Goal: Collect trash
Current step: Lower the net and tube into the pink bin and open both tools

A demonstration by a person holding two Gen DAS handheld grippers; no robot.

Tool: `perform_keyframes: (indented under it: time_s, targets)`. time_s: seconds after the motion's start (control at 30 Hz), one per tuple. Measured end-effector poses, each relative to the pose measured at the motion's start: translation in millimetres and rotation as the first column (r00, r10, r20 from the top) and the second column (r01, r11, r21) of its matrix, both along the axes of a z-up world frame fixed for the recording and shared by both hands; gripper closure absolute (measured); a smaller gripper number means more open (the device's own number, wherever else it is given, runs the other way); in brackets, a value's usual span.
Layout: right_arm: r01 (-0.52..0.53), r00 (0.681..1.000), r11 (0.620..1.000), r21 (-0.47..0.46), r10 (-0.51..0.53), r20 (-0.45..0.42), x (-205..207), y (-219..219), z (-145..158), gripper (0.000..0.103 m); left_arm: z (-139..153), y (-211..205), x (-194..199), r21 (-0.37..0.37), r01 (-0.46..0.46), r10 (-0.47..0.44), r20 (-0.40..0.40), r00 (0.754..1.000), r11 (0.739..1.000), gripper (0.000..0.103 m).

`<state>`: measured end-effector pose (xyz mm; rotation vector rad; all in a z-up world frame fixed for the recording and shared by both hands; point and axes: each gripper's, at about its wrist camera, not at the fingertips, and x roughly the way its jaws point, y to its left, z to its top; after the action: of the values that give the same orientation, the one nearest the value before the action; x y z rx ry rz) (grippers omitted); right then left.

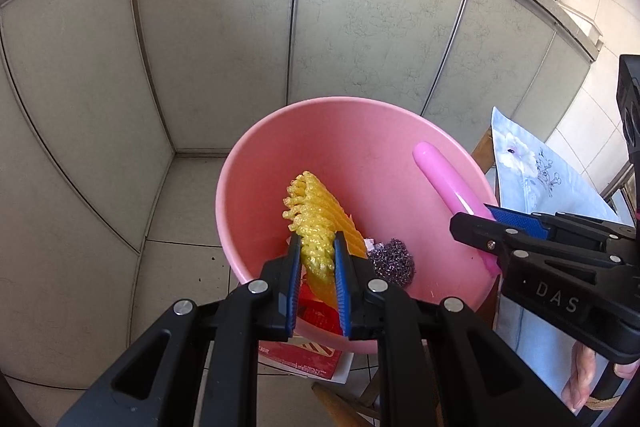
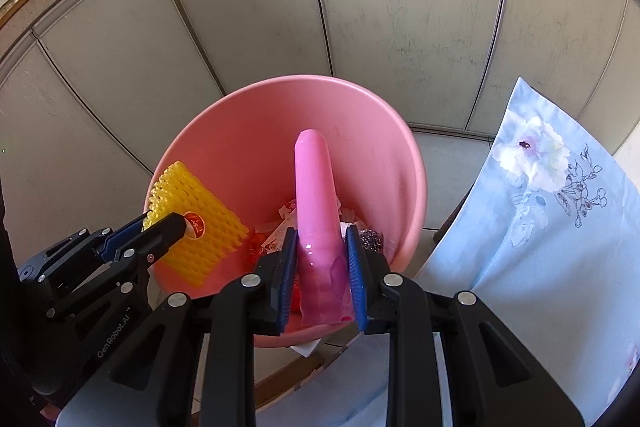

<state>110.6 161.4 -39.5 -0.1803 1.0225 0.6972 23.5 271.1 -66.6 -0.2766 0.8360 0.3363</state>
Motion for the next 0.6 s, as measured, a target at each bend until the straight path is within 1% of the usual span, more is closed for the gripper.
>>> perform_keyframes:
  time_s: [0.17,0.4,0.6]
  targets:
    - [-0.003,1.0,1.0,-0.009,0.003,-0.002,-0.8,3.8,-3.7,0.078,-5.9,1.8,2.9,-0.015,0.007,-0.007,-0.01,1.0,1.0,0.088]
    - [-0.013,1.0,0.999,-0.029,0.013,-0.004,-2.2,8.9,-11.9,0.079,-14.0,-0.1,9.1,-0.013,0.017,-0.017,-0.03,0.999,1.0,0.088]
    - [-0.009,1.0,0.999,-0.034,0.008,-0.006,-1.5,10.7,-13.0,0.079,-19.8,-3.2,12.9,-0.011,0.023,-0.023,-0.046,0.999,1.0,0.088]
